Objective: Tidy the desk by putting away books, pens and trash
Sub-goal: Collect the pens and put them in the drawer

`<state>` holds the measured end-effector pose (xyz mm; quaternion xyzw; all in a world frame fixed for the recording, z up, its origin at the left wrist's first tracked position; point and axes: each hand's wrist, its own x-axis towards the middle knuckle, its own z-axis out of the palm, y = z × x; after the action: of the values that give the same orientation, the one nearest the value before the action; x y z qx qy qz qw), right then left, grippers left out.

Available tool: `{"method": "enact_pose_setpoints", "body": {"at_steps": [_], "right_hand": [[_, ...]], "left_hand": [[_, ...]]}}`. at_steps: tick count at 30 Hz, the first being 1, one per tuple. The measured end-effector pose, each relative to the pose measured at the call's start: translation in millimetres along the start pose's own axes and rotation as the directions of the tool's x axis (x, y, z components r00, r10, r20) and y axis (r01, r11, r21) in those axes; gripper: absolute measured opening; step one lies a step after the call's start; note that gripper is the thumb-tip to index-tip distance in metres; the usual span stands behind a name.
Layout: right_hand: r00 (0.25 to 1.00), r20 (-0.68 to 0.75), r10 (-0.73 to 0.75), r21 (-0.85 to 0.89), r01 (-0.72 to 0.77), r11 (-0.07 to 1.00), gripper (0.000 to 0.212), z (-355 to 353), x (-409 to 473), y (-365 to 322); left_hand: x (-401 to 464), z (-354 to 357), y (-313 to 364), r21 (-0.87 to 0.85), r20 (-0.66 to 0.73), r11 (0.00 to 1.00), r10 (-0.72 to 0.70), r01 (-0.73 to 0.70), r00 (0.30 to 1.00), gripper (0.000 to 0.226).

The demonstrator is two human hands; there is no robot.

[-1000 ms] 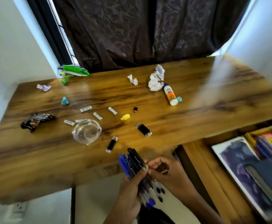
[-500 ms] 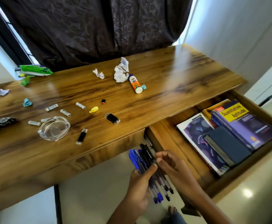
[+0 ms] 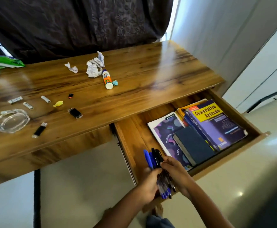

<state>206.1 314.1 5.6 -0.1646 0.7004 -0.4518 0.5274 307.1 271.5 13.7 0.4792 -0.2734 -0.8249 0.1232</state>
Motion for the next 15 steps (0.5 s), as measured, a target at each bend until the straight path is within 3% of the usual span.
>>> {"method": "enact_pose_setpoints", "body": {"at_steps": [9,15], "right_hand": [[0.977,0.167,0.133,-0.115,-0.115,0.987,0.022,-18.7,59.4,15.4],[0.947,0.261,0.189,-0.108,-0.166,0.980,0.024,-12.6,73.1,22.3]], "left_hand": [[37.1,23.2,-12.3,-0.148,-0.201,0.989,-0.048,0.018,0.978,0.030],[56.9,15.0,-11.7,-0.061,-0.374,0.998,-0.035,0.013,0.927,0.034]]}}
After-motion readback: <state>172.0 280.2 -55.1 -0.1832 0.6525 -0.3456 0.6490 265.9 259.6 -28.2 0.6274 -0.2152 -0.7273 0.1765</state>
